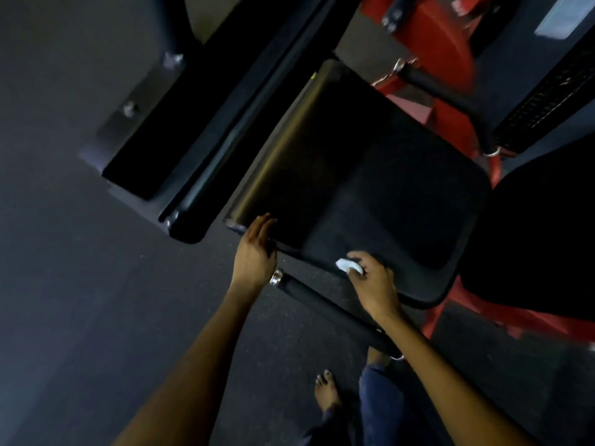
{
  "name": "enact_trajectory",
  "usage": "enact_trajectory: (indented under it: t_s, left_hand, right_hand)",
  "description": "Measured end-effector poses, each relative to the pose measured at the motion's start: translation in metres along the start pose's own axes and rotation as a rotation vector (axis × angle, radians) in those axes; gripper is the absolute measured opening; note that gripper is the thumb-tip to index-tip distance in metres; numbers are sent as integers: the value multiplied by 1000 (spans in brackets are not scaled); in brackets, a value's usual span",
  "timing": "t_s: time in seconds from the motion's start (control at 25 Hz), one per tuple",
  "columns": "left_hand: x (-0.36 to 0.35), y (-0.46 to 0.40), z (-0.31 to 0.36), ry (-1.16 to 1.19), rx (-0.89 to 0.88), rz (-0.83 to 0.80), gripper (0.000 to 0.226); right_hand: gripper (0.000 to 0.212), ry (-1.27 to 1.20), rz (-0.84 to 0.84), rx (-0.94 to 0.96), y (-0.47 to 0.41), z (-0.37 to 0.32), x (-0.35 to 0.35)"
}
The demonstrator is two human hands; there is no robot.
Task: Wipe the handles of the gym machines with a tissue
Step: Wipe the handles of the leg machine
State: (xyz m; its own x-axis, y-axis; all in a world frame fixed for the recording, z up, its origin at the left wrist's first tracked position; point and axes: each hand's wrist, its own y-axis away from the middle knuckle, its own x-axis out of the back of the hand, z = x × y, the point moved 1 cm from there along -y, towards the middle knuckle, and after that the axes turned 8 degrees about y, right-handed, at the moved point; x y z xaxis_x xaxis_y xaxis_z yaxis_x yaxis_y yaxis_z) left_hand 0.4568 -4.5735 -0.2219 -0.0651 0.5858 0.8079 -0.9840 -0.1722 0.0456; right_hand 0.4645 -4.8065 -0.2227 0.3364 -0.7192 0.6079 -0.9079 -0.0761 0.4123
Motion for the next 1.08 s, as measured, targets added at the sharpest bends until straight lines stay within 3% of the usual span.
enact_trajectory:
  t_s: [0.2, 0.36, 0.48, 0.64, 0.76, 0.88, 0.96, 1.08]
  left_hand:
    - [-22, -35, -47, -227, -247, -28, 52]
    - [-43, -44, -62, -382, -281, -30, 58]
    - [-46, -42, -67, -415, -296, 14, 56]
    - [-48, -36, -60, -391, -222, 27, 57]
    - [-50, -34, -59, -400, -192, 34, 57]
    - [-51, -30, -62, -431, -188, 11, 59]
    - [-50, -27, -63, -454, -188, -14, 61]
    - [-48, -25, -60, -472, -169, -12, 63]
  right_hand:
    - [17, -47, 34, 354, -8, -28, -65]
    - [19, 23, -41, 664, -7, -29, -101]
    - [25, 69, -33, 686, 10, 13, -87]
    - [27, 216, -18, 458, 26, 70, -52]
    - [19, 148, 64, 686, 20, 24, -64]
    - [20, 332, -58, 945, 11, -29, -98]
    - [30, 489, -127, 1037, 10, -17, -96]
    - [32, 482, -120, 1077, 31, 39, -60]
